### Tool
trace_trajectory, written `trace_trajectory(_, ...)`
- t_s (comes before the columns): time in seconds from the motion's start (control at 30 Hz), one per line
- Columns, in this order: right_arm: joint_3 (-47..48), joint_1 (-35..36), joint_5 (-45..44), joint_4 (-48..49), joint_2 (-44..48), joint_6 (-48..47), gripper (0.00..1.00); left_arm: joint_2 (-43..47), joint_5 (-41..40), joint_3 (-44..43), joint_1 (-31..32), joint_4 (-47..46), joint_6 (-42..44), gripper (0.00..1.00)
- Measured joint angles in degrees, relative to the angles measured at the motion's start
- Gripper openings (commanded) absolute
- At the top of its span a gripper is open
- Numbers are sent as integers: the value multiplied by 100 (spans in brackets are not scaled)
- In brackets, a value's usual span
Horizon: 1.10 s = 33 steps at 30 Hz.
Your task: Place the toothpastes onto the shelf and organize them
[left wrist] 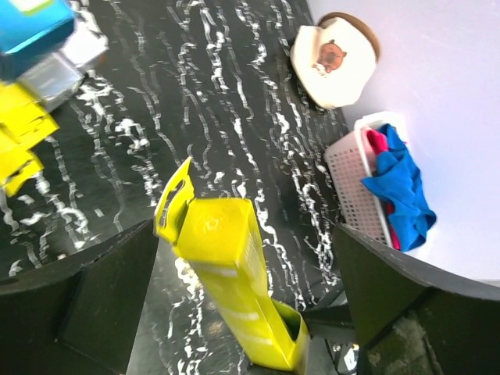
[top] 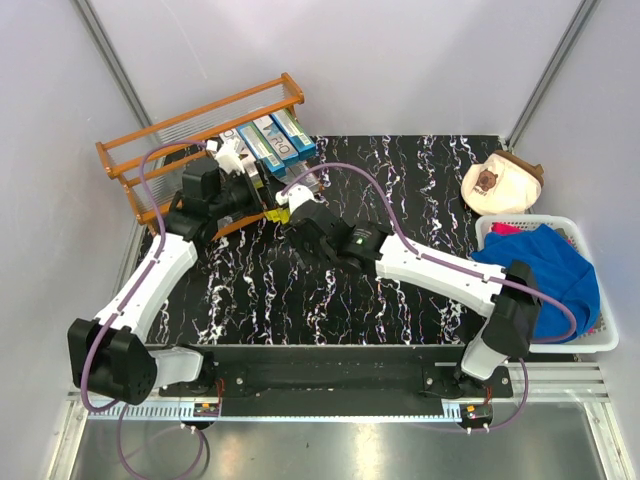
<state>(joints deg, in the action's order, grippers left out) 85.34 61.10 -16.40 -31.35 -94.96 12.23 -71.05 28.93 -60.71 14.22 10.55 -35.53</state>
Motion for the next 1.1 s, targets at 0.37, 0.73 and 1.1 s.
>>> trace_trajectory(0.37, 214, -50, 96, 2, 142, 22, 37, -205, 214, 0, 85, -313, -192, 59)
trace_trajectory(0.73, 251, -149, 101, 76, 142, 116, 70, -221, 450, 13, 96, -654, -422, 38)
trace_trajectory(1.1, 251, -385, 212, 448, 219, 269, 85, -232, 1335, 782, -734, -2343, -1777, 31)
